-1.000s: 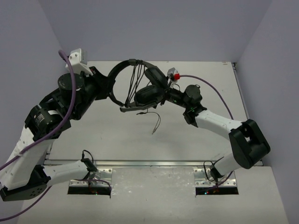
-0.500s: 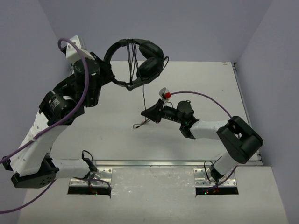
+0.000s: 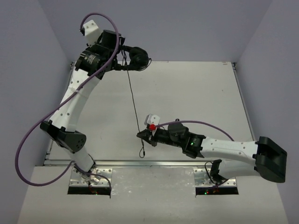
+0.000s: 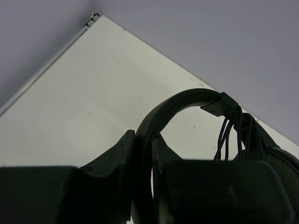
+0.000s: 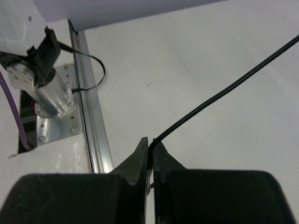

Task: Wrap the headphones

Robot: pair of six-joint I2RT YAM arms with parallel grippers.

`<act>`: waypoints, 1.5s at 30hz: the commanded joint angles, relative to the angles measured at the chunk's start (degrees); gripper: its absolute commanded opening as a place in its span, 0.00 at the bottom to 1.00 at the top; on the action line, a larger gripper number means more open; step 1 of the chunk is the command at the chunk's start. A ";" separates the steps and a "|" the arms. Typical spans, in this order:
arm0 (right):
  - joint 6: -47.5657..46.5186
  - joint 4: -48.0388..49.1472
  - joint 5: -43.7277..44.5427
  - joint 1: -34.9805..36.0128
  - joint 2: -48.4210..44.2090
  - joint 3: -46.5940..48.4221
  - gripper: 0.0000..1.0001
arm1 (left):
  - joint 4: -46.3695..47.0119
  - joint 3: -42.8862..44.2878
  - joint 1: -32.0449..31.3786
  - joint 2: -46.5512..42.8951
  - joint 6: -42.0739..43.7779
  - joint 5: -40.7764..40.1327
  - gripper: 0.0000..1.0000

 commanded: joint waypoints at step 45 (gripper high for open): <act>-53.72 -40.46 30.59 -21.66 9.24 48.60 0.01 | 73.55 -84.61 -21.14 -32.98 31.75 33.10 0.00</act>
